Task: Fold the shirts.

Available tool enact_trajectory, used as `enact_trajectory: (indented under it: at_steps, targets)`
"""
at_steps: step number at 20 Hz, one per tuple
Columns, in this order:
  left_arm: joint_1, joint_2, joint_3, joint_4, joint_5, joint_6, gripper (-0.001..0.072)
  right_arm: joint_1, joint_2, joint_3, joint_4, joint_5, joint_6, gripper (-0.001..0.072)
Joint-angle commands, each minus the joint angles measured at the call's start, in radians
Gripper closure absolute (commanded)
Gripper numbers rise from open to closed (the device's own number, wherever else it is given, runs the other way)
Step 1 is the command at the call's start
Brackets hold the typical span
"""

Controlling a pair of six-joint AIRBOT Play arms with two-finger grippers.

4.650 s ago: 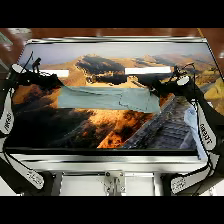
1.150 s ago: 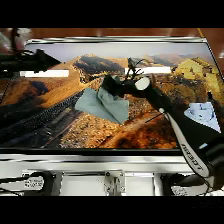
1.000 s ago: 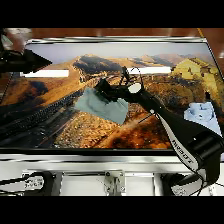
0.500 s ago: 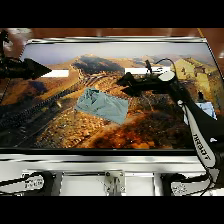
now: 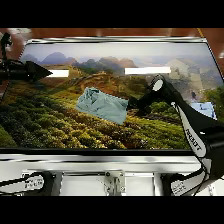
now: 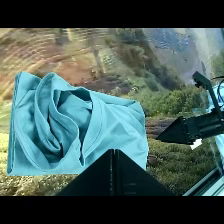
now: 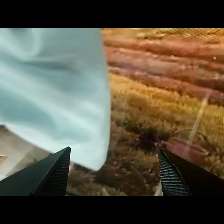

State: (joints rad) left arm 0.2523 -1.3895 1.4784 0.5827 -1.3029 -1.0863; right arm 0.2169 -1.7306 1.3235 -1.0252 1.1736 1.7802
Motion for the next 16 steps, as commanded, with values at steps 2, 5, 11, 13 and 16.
enact_trajectory:
  at_steps: [2, 5, 11, 13, 16]
  targets:
    - [-0.009, 0.001, 0.000, 0.002, 0.000, 0.001, 0.0673, 0.056, -0.073, -0.003, 0.063, -0.121, -0.019, 0.0044]
    - [-0.025, 0.000, 0.000, 0.002, 0.004, 0.002, 0.0673, 0.071, -0.076, -0.003, 0.142, -0.222, -0.041, 0.0066]
    - [-0.053, 0.000, 0.000, 0.002, 0.036, 0.001, 0.0673, 0.072, -0.055, 0.024, 0.238, -0.269, -0.180, 0.0649]
    - [-0.053, 0.000, 0.000, 0.002, 0.031, 0.001, 0.0673, 0.020, 0.000, 0.063, 0.238, -0.210, -0.260, 0.0649]
    - [-0.054, 0.000, 0.000, 0.002, 0.027, 0.001, 0.0673, -0.145, 0.142, 0.113, 0.238, -0.150, -0.246, 0.0649]
